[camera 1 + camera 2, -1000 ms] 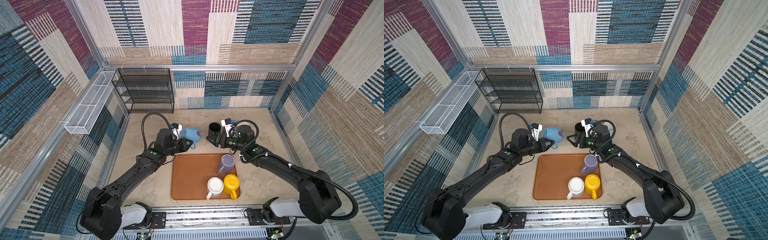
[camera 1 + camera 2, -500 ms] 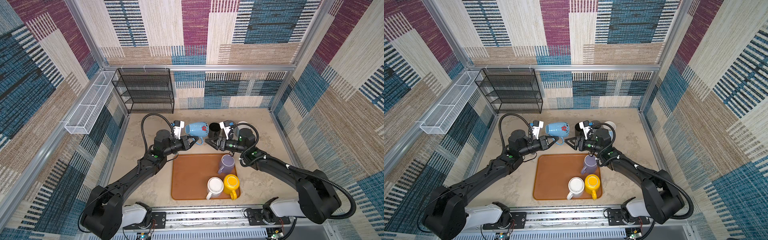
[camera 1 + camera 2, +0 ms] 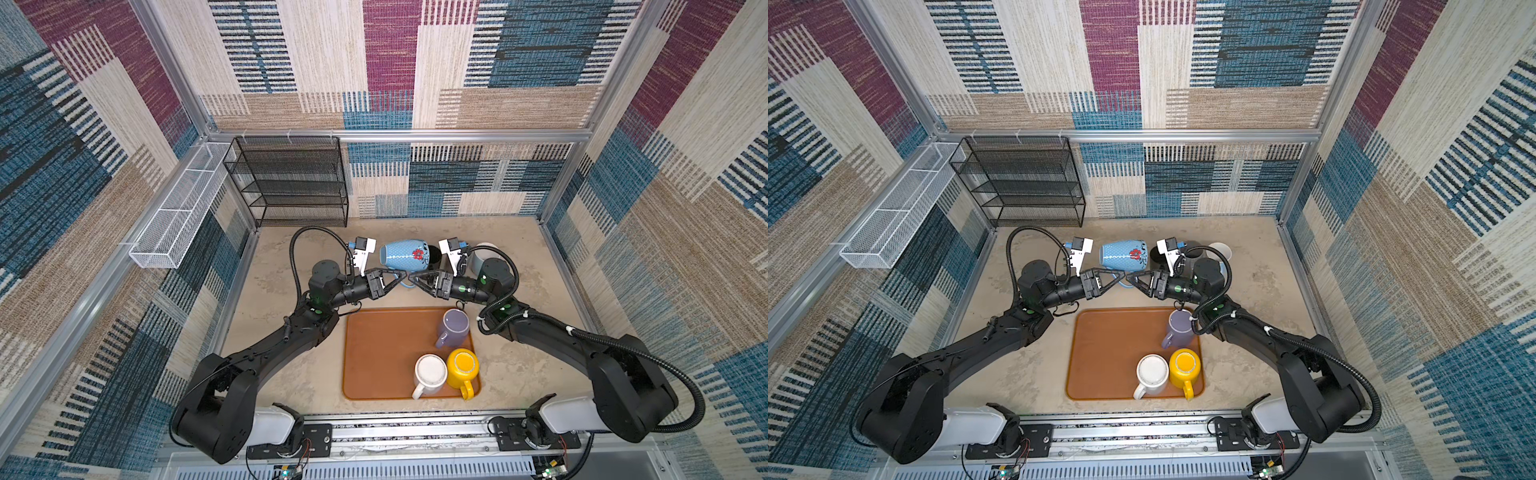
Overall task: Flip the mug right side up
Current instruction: 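Carry the mug toward the right gripper while the right gripper reaches to meet it, then grasp the light blue mug with the right gripper and open the left gripper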
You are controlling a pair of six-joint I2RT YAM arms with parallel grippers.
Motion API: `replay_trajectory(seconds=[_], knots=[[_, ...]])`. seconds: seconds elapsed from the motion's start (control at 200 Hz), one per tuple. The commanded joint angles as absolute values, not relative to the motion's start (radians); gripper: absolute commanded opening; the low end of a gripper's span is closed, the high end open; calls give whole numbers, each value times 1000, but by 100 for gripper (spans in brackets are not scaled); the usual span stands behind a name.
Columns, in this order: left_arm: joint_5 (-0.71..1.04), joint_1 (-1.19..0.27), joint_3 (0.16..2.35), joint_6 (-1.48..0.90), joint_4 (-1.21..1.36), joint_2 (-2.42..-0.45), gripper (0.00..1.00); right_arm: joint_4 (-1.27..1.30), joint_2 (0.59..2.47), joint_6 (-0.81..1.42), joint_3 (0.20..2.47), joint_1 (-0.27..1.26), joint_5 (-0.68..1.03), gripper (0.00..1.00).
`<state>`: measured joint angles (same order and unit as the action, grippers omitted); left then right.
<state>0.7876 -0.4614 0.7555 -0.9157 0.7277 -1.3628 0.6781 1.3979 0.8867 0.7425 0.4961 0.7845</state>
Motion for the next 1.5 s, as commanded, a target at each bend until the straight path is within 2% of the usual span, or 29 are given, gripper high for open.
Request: replay_trajectory(seconds=[0.0,0.441,1.007,1.277,1.337,1.493], knots=[[833,-463,756,-955,908,-1369,0,795,1404,948,735,497,815,56],[881,-466,753,-1024,1032,-1428,0,933,1420,1041,725,498,839,40],[897,-467,754,-1031,1049,-1445,0,929,1418,1066,741,497,833,23],[899,-468,759,-1021,1032,-1442,0,896,1421,1055,758,497,845,10],[899,-468,759,-1016,1023,-1441,0,889,1417,1054,762,497,844,0],[900,-469,762,-1003,995,-1433,0,843,1405,1036,777,498,836,0]])
